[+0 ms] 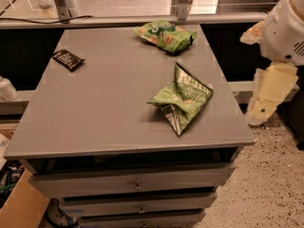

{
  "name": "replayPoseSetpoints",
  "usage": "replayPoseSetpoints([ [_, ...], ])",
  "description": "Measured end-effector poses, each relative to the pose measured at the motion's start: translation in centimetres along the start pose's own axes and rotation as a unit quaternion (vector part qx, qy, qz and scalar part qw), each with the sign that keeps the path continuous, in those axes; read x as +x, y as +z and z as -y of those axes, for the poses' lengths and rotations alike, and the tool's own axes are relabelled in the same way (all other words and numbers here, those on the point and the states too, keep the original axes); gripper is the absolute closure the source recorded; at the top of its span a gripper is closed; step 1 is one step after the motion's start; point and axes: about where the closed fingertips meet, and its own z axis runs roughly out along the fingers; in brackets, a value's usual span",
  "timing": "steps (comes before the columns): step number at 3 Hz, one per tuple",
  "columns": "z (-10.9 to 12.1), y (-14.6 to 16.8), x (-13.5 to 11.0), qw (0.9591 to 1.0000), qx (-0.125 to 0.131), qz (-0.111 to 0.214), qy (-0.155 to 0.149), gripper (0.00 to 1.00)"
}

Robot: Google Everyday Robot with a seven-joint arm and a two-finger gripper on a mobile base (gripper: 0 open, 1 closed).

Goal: Pick green jalapeno chip bag

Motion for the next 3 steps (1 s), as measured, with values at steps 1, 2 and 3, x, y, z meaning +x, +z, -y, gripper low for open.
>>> replayPoseSetpoints([
  [1, -0.3, 2.8, -4.9, 0.997, -0.02, 0.037, -0.065, 0.0],
  [2, -0.9, 6.1, -9.0, 0.9894, -0.035, 0.056, -0.129, 0.0],
  [3, -1.2, 9.9, -11.9, 0.982, -0.046, 0.057, -0.174, 0.0],
])
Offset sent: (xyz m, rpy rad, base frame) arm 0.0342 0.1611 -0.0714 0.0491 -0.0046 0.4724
